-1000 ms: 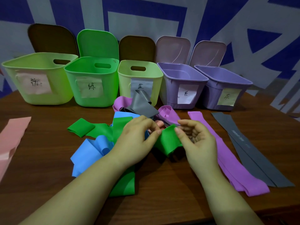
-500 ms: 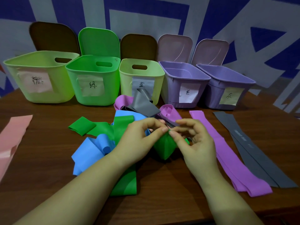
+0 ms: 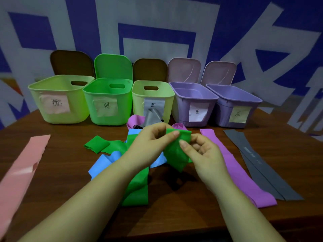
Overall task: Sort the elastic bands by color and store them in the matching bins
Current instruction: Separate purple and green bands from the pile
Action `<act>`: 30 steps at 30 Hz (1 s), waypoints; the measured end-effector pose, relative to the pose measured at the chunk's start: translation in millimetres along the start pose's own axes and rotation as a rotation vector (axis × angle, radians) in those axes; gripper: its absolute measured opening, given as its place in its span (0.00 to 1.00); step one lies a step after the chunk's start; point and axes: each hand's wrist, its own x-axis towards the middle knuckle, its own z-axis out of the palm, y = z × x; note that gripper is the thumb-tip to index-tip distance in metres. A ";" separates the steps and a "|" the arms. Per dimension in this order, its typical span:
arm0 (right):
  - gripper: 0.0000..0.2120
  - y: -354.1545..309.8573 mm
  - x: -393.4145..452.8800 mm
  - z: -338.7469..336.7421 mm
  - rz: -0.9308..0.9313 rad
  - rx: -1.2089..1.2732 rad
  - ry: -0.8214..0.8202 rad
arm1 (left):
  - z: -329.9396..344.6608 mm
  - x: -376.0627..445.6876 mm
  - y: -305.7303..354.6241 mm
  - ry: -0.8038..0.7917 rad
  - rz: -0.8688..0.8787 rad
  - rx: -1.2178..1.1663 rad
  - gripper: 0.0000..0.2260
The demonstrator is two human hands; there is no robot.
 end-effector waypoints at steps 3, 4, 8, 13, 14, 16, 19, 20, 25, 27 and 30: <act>0.04 -21.8 -3.8 -1.2 -0.053 0.025 0.027 | 2.6 3.3 25.4 0.026 0.063 -0.004 0.07; 0.03 -28.9 -3.7 -1.3 -0.044 0.045 0.022 | 4.5 4.9 34.6 0.038 0.087 -0.014 0.08; 0.08 -49.5 -0.4 3.7 0.003 0.007 -0.050 | 14.8 17.8 71.1 0.098 0.140 -0.032 0.08; 0.08 -78.9 8.2 10.0 0.000 0.008 -0.036 | 16.0 39.0 111.7 0.165 0.234 0.048 0.10; 0.08 -85.4 9.9 12.0 -0.001 0.031 -0.045 | 14.9 41.9 119.3 0.167 0.257 0.100 0.09; 0.06 -97.1 13.7 16.9 0.000 0.108 -0.070 | 10.3 45.5 134.4 0.183 0.273 0.174 0.08; 0.07 -108.9 15.0 26.1 0.018 0.167 -0.175 | -1.6 46.9 152.8 0.244 0.255 0.187 0.07; 0.07 -111.2 14.1 30.2 0.030 0.156 -0.216 | -6.6 45.6 157.6 0.263 0.248 0.180 0.08; 0.07 -103.3 8.2 57.0 0.090 0.073 -0.325 | -38.4 28.2 168.5 0.299 0.163 0.238 0.05; 0.09 -96.7 6.4 70.3 0.101 0.072 -0.361 | -56.2 19.5 170.5 0.325 0.140 0.237 0.04; 0.09 -85.9 1.7 91.0 0.151 0.043 -0.442 | -84.6 6.2 172.9 0.391 0.100 0.264 0.04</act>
